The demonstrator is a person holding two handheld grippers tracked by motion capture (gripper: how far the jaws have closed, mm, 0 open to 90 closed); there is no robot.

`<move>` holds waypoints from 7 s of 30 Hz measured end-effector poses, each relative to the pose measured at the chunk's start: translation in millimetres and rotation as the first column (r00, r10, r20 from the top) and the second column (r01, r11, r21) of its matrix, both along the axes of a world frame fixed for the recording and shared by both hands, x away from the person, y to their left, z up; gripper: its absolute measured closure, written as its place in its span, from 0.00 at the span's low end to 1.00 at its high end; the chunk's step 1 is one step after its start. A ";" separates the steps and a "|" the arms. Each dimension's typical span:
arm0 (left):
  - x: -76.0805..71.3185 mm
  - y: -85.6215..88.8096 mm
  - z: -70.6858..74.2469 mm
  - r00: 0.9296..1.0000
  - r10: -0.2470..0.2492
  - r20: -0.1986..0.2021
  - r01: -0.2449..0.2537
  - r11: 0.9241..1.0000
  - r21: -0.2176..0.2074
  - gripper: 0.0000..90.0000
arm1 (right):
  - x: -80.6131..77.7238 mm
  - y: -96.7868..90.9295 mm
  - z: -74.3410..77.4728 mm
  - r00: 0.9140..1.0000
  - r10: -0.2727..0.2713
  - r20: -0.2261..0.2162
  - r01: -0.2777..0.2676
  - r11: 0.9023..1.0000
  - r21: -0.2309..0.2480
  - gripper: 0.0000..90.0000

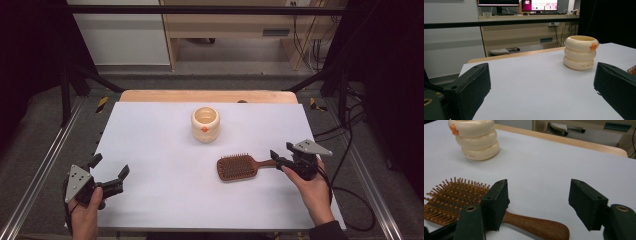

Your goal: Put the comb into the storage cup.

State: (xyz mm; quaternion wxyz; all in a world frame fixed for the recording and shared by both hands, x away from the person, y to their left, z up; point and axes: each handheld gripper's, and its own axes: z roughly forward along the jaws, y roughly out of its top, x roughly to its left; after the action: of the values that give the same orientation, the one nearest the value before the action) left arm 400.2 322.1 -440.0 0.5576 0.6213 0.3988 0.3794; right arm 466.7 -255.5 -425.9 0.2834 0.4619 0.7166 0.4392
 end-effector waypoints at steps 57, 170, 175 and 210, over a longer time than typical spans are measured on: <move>2.2 -0.9 -1.6 1.000 -0.011 -0.011 0.011 1.000 0.005 0.01 | 56.1 27.6 -30.9 0.940 0.090 -0.330 -0.158 0.970 -0.184 1.00; 5.2 -0.3 -3.9 0.999 -0.022 -0.028 0.022 1.000 0.010 0.01 | -9.1 78.6 -24.4 0.859 0.134 -0.495 -0.243 0.956 -0.162 0.09; 5.3 -0.6 -4.0 0.999 -0.023 -0.028 0.024 1.000 0.011 0.01 | -7.1 79.4 -26.7 0.852 0.116 -0.511 -0.235 0.956 -0.175 0.13; 6.1 -1.1 -4.4 0.999 -0.028 -0.035 0.029 0.999 0.014 0.01 | 3.7 85.4 -29.0 0.817 0.078 -0.571 -0.260 0.935 -0.243 0.65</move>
State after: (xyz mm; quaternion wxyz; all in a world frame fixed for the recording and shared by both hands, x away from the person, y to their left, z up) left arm 406.3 321.0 -444.4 0.5514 0.6376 0.3966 0.3635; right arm 470.4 -170.0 -454.9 0.0925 0.4521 0.8660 0.1925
